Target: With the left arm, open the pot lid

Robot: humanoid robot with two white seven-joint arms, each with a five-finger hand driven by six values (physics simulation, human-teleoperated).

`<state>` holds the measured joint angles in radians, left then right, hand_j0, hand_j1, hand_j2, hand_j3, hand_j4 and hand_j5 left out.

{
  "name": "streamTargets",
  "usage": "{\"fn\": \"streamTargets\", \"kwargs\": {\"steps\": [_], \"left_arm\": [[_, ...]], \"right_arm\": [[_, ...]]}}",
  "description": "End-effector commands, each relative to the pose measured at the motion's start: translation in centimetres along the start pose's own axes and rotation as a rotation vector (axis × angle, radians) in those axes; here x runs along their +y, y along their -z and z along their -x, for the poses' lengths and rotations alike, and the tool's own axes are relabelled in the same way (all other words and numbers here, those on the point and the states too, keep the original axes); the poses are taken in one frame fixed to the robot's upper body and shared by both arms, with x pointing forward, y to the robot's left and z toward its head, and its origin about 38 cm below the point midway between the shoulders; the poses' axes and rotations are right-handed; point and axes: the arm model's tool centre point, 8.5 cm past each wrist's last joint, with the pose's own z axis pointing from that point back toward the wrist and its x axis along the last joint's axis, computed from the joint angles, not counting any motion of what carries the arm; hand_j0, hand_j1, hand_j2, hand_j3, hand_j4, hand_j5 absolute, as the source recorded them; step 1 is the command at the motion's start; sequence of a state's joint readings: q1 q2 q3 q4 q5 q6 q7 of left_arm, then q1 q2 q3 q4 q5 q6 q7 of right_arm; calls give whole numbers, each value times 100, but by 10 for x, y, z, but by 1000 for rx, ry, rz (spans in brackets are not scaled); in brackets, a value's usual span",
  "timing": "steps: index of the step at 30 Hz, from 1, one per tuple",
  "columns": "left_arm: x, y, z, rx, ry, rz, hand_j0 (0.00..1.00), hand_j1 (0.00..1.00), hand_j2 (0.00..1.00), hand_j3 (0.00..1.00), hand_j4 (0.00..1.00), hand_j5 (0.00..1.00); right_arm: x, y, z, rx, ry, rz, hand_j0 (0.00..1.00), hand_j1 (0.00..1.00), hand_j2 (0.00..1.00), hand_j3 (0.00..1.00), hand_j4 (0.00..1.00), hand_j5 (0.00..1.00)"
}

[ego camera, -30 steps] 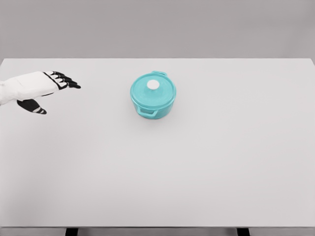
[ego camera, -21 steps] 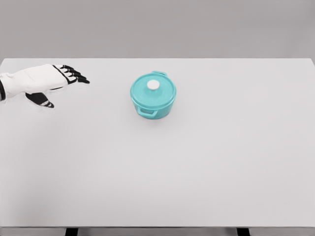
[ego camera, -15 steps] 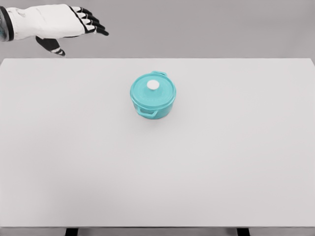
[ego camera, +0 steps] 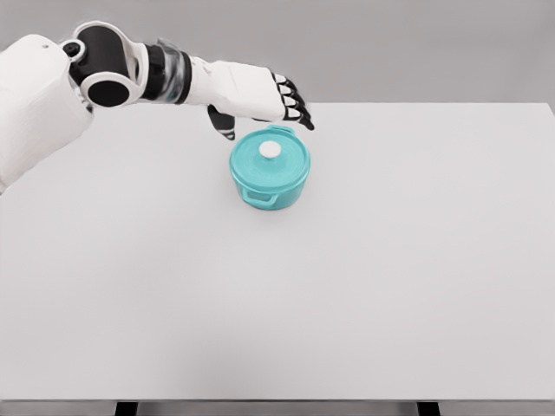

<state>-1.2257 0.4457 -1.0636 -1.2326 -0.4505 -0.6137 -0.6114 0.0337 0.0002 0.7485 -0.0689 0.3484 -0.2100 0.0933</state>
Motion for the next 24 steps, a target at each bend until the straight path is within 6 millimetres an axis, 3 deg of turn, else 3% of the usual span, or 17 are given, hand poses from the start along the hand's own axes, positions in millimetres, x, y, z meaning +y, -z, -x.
{"fn": "streamTargets", "kwargs": {"steps": [1, 4, 9, 18, 24], "left_arm": [[-5, 13, -5, -20, -15, 13, 100, 100, 100, 100, 100, 100], [-10, 24, -13, -44, -25, 19, 98, 98, 98, 98, 98, 98], [-10, 24, -12, -42, -23, 19, 86, 86, 86, 86, 86, 86], [-23, 34, -17, -53, -37, 40, 86, 86, 86, 86, 86, 86], [-32, 34, -9, -24, -51, 66, 86, 86, 86, 86, 86, 86]], "right_arm": [[0, 0, 0, 0, 0, 0, 100, 100, 100, 100, 100, 100], [0, 0, 0, 0, 0, 0, 100, 100, 100, 100, 100, 100], [0, 0, 0, 0, 0, 0, 100, 100, 100, 100, 100, 100], [0, 0, 0, 0, 0, 0, 100, 100, 100, 100, 100, 100], [0, 0, 0, 0, 0, 0, 100, 100, 100, 100, 100, 100]]}}
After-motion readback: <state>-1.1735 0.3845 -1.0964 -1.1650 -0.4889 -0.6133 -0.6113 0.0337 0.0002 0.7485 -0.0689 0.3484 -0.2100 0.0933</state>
